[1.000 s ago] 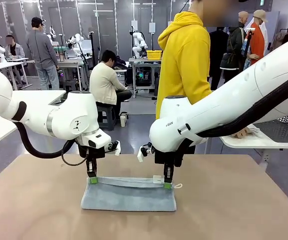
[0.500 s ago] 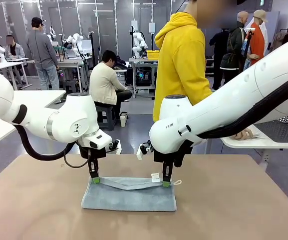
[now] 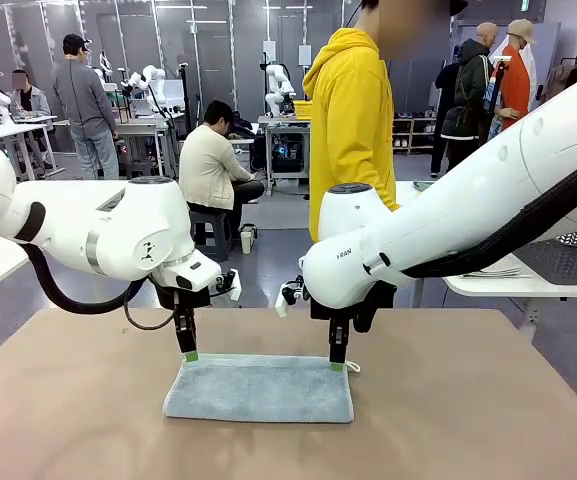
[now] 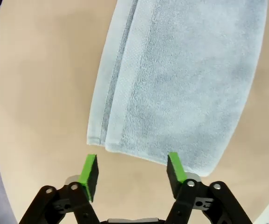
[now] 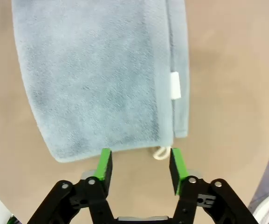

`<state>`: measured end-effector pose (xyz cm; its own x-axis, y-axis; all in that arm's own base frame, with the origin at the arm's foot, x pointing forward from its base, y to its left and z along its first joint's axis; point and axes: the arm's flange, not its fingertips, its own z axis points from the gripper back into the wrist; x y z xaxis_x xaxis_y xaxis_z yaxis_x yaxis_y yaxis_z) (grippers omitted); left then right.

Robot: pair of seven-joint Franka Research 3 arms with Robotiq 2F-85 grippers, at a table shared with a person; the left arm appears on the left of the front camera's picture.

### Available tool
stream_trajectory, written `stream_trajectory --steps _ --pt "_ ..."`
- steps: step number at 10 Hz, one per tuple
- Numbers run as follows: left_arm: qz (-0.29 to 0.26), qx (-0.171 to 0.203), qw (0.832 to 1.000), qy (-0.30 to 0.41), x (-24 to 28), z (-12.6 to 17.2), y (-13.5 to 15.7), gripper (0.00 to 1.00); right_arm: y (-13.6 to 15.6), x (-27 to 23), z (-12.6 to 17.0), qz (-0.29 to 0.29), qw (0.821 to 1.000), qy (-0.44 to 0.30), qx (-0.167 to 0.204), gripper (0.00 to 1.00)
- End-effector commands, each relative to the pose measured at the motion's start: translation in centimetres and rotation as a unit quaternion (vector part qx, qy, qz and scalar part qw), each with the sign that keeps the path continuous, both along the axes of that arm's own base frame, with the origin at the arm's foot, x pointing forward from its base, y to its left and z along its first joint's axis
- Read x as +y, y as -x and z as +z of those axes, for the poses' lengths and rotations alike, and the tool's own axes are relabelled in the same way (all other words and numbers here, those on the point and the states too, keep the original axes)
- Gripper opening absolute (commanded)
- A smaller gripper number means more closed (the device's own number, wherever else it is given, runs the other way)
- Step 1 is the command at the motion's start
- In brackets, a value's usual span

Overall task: Fold the towels and place them in the basket.
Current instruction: When a person lays out a Towel with hook on the table, fold it in half twice.

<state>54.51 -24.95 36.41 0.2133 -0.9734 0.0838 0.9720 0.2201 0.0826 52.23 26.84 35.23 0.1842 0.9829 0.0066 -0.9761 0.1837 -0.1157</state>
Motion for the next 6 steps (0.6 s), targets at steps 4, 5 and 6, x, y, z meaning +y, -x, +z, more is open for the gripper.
stream_trajectory --steps 4,5,6 --pt "0.007 -0.024 1.0 0.014 1.9 1.0 3.2 1.0 2.4 -1.1 1.2 -0.022 0.999 -0.03 -0.013 1.0" --pt "-0.003 -0.016 1.0 0.026 2.0 1.2 3.7 1.0 2.8 -1.5 1.4 -0.03 0.999 -0.026 -0.002 1.0" --pt "0.003 -0.013 1.0 -0.002 1.1 1.1 2.1 1.0 1.1 -0.3 1.1 -0.013 1.0 -0.003 -0.013 1.0"
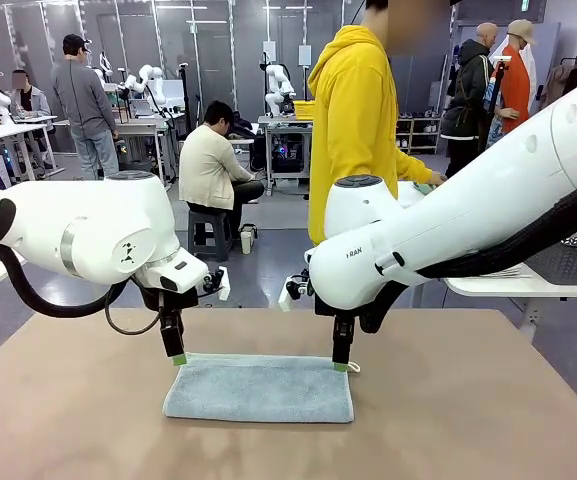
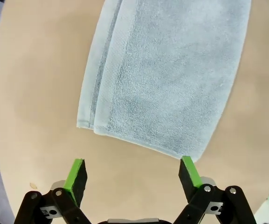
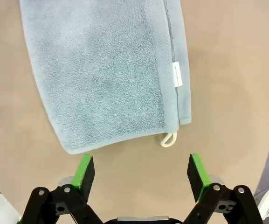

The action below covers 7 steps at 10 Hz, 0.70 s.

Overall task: Fold the towels and place them in the basket.
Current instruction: When a person lays out a Towel with hook on the table, fold it in half twice.

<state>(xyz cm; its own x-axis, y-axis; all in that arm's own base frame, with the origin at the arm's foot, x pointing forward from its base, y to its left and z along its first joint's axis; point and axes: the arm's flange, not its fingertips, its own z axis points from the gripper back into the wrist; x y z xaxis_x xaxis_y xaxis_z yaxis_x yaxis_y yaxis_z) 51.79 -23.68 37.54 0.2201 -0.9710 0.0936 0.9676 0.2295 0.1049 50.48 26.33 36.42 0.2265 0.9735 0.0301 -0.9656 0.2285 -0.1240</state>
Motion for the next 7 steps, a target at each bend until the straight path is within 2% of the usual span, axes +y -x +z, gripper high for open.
stream_trajectory --steps 1,5,6,7 --pt "-0.002 -0.001 1.0 -0.004 -0.2 0.0 -0.6 1.0 -0.6 0.2 0.0 0.009 1.0 0.008 -0.006 1.0" --pt "-0.001 0.001 1.0 -0.001 0.0 -0.2 -0.1 1.0 -0.3 0.1 0.1 0.004 1.0 0.003 -0.004 1.0" --pt "0.035 -0.011 0.999 0.002 0.7 0.7 1.4 1.0 0.9 -0.1 1.0 -0.03 0.999 -0.005 -0.011 1.0" --pt "0.086 -0.013 0.996 0.012 1.7 1.5 3.2 1.0 2.3 -0.6 2.1 -0.093 0.996 0.0 -0.017 1.0"
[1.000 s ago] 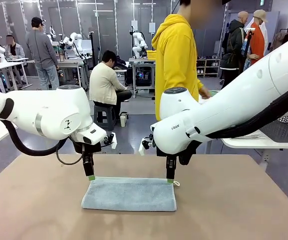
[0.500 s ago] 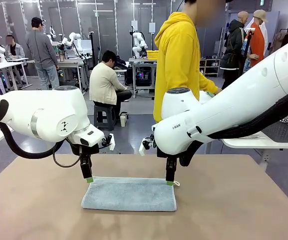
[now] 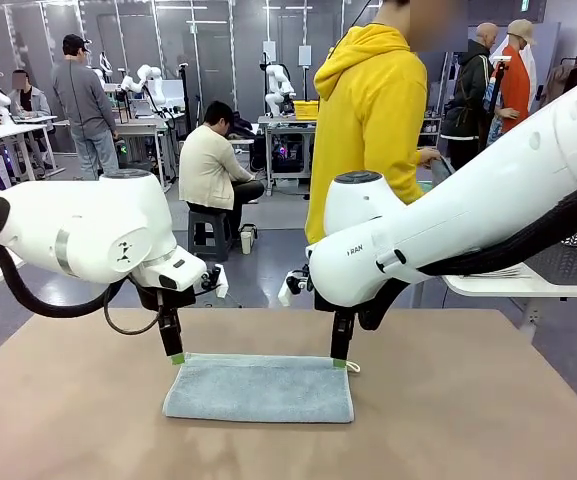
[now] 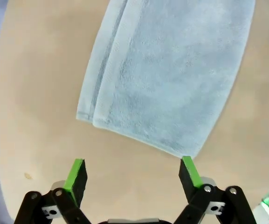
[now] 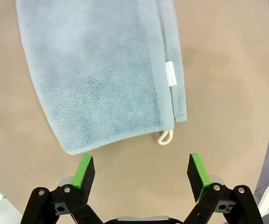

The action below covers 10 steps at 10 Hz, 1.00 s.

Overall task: Fold the towels and place them in the basket.
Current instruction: When a person lays out a Towel with hook on the table, fold it in half twice.

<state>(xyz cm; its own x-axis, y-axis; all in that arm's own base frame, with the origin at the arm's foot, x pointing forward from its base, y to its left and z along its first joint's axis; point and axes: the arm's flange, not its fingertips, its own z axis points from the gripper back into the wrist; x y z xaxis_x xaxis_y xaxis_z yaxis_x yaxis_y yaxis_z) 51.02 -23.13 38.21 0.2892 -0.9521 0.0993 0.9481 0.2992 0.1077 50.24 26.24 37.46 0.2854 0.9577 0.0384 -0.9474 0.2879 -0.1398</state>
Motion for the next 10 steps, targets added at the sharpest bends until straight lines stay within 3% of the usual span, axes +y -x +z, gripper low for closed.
stream_trajectory --steps 1,4,6,7,8,9,10 --pt "0.104 0.018 0.994 0.033 2.9 1.4 5.3 1.0 3.9 -1.1 2.0 -0.123 0.992 -0.011 0.002 1.0" --pt "0.196 0.004 0.977 0.084 9.1 3.9 12.6 1.0 6.7 -2.3 2.6 -0.346 0.938 -0.03 0.01 1.0" --pt "0.235 0.005 0.966 0.106 12.5 5.3 16.9 1.0 6.5 -2.5 1.9 -0.478 0.877 -0.025 0.036 1.0" --pt "0.257 0.015 0.96 0.106 14.1 5.7 18.3 1.0 6.0 -2.7 1.1 -0.511 0.857 -0.043 0.052 1.0" --pt "0.26 0.019 0.959 0.114 15.1 6.0 19.4 1.0 5.3 -2.9 0.3 -0.559 0.824 -0.062 0.063 1.0" --pt "0.261 0.016 0.958 0.121 15.6 6.4 20.6 1.0 5.0 -2.7 -0.4 -0.564 0.816 -0.094 0.086 1.0" --pt "0.265 0.005 0.956 0.126 15.9 7.0 21.5 1.0 4.7 -3.0 -0.7 -0.593 0.797 -0.101 0.064 1.0"
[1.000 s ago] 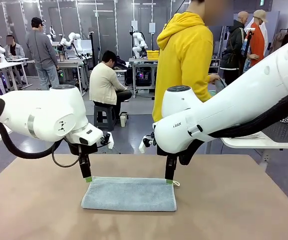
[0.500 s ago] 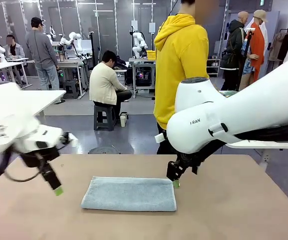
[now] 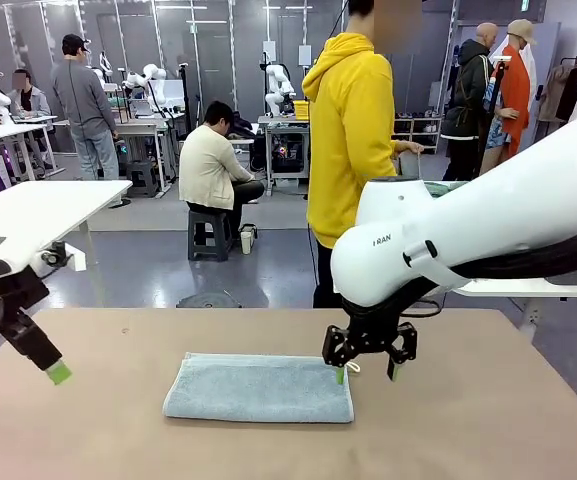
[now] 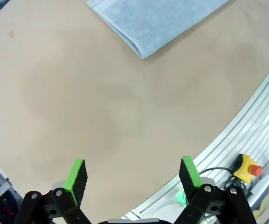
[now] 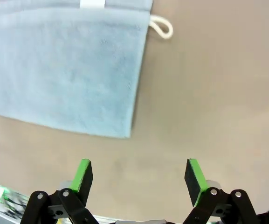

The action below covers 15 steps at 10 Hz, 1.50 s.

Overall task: Fold the towels and place them in the basket.
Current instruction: When a person lays out a Towel with hook on the table, fold it in half twice.

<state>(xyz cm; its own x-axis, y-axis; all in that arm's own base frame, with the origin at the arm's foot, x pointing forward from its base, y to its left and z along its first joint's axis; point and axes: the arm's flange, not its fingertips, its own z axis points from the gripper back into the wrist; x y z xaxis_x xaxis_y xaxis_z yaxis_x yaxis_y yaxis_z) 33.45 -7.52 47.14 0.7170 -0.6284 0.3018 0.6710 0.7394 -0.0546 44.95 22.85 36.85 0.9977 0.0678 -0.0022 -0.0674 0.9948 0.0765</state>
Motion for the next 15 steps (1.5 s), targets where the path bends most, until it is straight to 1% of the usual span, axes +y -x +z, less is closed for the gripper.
stream_trajectory --steps 1,2,4,5,6,7,8,10,12,15 --pt "0.011 -0.016 1.0 -0.011 0.3 -1.3 4.2 1.0 -0.2 0.4 0.1 0.016 0.998 -0.043 -0.031 1.0" --pt "0.0 0.0 1.0 0.0 0.0 0.0 0.0 1.0 0.0 0.0 0.0 0.0 1.0 0.0 0.0 1.0" --pt "0.0 0.0 1.0 0.0 0.0 0.0 0.0 1.0 0.0 0.0 0.0 0.0 1.0 0.0 0.0 1.0" --pt "0.0 0.0 1.0 0.0 0.0 0.0 0.0 1.0 -0.3 0.2 -0.2 -0.005 1.0 -0.015 -0.006 1.0" --pt "0.0 0.0 1.0 0.0 0.0 0.0 0.0 1.0 -1.1 0.7 -0.7 -0.05 0.999 -0.021 0.006 1.0" --pt "0.0 0.0 1.0 0.0 0.0 0.0 0.0 1.0 -1.7 1.0 -1.6 -0.085 0.996 -0.039 0.007 1.0" --pt "0.0 0.0 1.0 0.0 0.0 0.0 0.0 1.0 -2.4 1.3 -2.6 -0.114 0.993 -0.037 0.007 1.0" --pt "0.0 0.0 1.0 0.0 0.0 0.0 0.0 1.0 -3.5 2.4 -4.2 -0.121 0.992 -0.018 0.003 1.0" --pt "0.0 0.0 1.0 0.0 0.0 0.0 0.0 1.0 -4.3 2.6 -5.3 -0.129 0.991 -0.011 -0.014 1.0" --pt "0.0 0.0 1.0 0.0 0.0 0.0 0.0 1.0 -5.5 2.7 -6.8 -0.113 0.993 -0.003 -0.023 1.0"
